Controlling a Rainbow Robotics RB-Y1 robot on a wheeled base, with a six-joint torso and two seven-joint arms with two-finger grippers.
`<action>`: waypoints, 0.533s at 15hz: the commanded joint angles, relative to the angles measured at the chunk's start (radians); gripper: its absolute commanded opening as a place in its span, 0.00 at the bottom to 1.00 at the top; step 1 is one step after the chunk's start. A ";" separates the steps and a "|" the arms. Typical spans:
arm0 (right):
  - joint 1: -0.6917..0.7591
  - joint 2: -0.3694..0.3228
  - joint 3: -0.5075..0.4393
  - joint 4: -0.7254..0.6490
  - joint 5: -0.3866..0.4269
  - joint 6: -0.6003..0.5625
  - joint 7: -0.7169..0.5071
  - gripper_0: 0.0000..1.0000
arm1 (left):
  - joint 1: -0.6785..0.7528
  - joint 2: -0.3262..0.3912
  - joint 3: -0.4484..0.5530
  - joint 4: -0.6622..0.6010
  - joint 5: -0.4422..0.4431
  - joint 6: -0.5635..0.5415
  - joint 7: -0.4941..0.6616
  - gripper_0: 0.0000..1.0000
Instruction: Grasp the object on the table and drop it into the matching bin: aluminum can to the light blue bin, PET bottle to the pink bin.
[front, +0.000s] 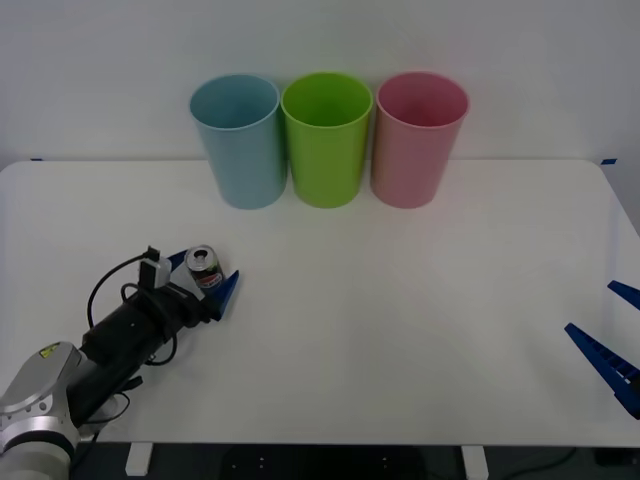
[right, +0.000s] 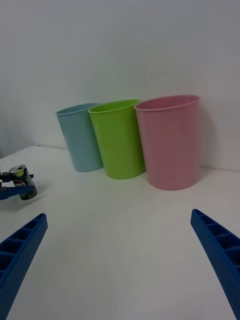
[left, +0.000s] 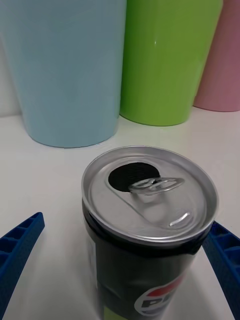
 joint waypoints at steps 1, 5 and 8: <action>0.000 0.000 0.000 0.000 0.000 0.000 0.000 1.00 | -0.002 0.000 -0.007 0.002 0.000 0.004 0.001 1.00; 0.000 0.000 0.000 0.000 0.000 0.000 0.000 1.00 | -0.002 0.000 -0.005 0.000 0.000 0.006 0.003 0.73; 0.000 0.000 0.000 0.000 0.000 0.000 0.000 1.00 | -0.004 0.000 -0.005 0.002 0.000 0.006 0.003 0.00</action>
